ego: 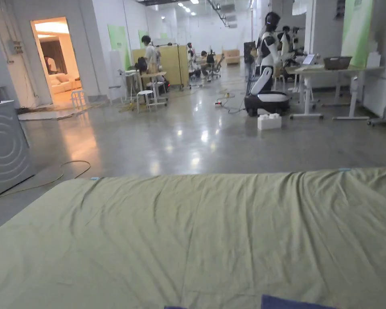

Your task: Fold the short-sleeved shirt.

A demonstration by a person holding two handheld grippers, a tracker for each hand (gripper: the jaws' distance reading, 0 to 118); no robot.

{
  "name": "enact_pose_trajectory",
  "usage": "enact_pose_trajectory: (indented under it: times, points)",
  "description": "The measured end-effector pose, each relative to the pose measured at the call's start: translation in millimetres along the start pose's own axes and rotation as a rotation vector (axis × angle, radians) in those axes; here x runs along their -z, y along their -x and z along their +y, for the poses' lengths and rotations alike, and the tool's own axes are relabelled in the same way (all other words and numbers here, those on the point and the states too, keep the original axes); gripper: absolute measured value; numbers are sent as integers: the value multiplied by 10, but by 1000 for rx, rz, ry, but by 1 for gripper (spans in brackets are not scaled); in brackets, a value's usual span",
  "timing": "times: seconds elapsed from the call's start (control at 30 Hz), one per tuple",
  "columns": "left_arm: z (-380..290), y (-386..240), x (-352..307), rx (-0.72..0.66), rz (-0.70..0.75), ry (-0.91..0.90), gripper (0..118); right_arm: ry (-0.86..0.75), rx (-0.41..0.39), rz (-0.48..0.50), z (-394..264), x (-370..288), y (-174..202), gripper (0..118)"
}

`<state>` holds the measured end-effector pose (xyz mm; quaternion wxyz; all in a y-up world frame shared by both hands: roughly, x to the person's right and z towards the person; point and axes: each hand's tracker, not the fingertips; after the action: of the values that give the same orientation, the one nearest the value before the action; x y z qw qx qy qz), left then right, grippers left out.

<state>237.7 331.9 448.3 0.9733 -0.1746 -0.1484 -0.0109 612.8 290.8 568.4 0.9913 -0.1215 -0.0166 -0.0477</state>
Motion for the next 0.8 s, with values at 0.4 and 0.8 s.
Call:
enact_pose_trajectory:
  times: [0.4, 0.8]
  points:
    - [-684, 473, 3033, -202, 14, 474, 83, 217, 82, -78, -530, 114, -413, 0]
    - [-1047, 401, 3685, -18, 113, 563, 8, 360, 93, -161, -772, 177, -640, 0]
